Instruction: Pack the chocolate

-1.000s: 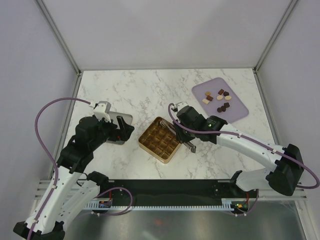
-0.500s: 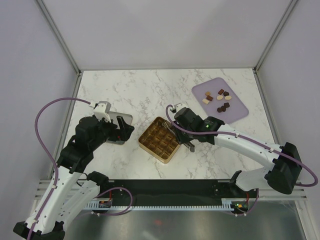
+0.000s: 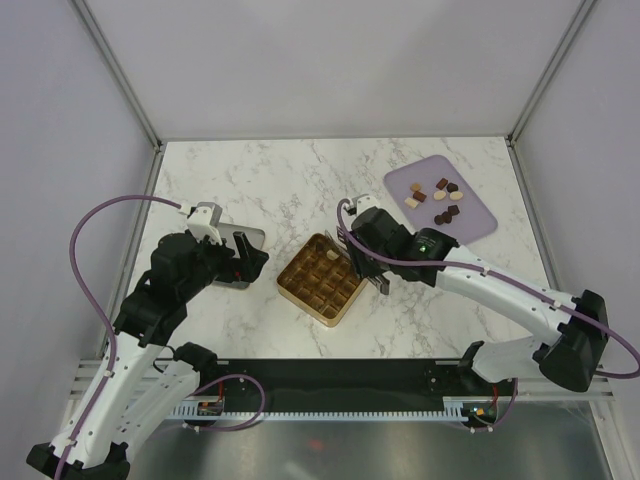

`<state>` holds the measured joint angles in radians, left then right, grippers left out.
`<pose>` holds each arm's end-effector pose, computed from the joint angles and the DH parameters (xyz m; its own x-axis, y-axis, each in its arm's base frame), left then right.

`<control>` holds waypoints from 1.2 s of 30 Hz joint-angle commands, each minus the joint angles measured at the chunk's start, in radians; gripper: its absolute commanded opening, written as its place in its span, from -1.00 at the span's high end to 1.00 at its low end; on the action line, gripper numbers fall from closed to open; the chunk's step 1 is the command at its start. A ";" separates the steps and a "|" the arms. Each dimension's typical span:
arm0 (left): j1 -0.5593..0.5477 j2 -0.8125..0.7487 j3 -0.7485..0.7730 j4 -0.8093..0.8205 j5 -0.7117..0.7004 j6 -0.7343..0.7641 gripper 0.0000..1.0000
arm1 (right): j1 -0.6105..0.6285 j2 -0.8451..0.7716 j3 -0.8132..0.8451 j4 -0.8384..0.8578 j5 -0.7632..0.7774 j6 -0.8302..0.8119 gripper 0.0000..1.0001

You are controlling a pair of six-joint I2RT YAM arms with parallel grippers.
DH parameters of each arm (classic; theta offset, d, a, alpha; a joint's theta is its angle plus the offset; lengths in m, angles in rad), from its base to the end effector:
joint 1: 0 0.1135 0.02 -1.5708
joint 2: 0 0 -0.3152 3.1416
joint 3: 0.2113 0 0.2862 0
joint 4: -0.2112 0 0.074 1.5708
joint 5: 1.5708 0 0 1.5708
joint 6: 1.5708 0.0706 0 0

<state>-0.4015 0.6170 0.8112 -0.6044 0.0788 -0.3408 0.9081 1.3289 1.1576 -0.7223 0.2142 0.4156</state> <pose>0.1436 -0.0670 0.3512 -0.4983 -0.1504 -0.8539 0.3072 0.8903 -0.3361 0.2088 0.2431 0.3195 -0.7165 -0.2769 -0.6402 -0.4362 0.8941 0.1015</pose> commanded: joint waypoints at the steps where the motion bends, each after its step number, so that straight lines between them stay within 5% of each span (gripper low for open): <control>1: -0.005 -0.005 -0.007 0.000 -0.022 0.037 -0.99 | 0.008 -0.054 0.097 -0.017 0.092 0.000 0.06; 4: -0.005 -0.006 -0.007 0.000 -0.022 0.037 -0.99 | -0.014 -0.062 0.138 -0.043 0.155 -0.029 0.06; 23: -0.005 -0.006 -0.007 0.002 -0.010 0.039 -0.99 | -0.629 0.075 0.077 0.004 0.073 -0.113 0.02; 36: -0.005 -0.002 -0.004 0.000 0.003 0.040 -0.99 | -0.693 0.062 -0.036 0.015 0.013 -0.086 -0.03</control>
<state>-0.4015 0.6144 0.8112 -0.6048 0.0799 -0.3408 0.2176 1.4261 1.1370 -0.7364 0.2512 0.3187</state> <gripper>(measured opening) 0.993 0.512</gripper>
